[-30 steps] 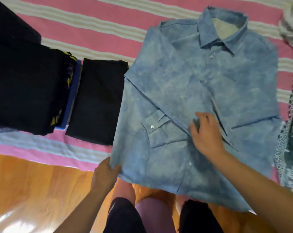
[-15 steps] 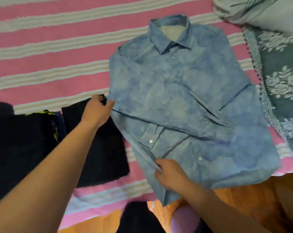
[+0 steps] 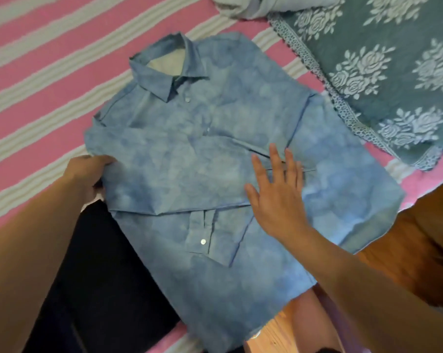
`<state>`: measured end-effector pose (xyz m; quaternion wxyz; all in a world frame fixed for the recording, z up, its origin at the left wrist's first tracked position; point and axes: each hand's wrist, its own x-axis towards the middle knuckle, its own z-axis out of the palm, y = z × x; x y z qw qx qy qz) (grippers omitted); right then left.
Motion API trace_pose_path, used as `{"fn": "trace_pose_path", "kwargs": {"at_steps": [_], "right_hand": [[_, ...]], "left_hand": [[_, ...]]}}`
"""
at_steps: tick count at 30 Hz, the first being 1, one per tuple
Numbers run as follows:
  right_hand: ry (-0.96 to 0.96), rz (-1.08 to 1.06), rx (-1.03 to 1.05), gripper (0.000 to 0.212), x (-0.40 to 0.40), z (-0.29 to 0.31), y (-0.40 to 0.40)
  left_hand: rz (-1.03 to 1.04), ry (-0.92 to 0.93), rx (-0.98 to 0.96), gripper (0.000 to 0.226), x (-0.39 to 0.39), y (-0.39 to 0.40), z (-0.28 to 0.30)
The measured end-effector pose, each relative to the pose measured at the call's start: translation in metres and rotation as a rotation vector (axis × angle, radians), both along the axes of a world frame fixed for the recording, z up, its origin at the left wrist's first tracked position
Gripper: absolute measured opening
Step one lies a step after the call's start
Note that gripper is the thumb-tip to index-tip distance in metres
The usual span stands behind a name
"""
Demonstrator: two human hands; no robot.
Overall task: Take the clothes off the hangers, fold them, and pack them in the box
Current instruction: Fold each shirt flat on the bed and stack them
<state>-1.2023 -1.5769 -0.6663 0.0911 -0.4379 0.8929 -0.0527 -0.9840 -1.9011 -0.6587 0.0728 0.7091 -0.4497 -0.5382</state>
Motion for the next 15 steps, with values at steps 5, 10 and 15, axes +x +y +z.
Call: {"fn": "trace_pose_path", "kwargs": {"at_steps": [5, 10, 15], "right_hand": [[-0.01, 0.115, 0.284, 0.071, -0.038, -0.074, -0.009], [-0.25, 0.002, -0.085, 0.077, 0.045, -0.01, 0.0], [-0.926, -0.184, 0.176, 0.102, 0.183, 0.072, -0.01]], "left_hand": [[-0.005, 0.206, 0.001, 0.017, -0.012, 0.001, 0.014], [0.02, 0.203, 0.05, 0.012, -0.05, -0.003, 0.037], [-0.008, 0.088, 0.036, 0.014, -0.101, 0.01, 0.062]]}}
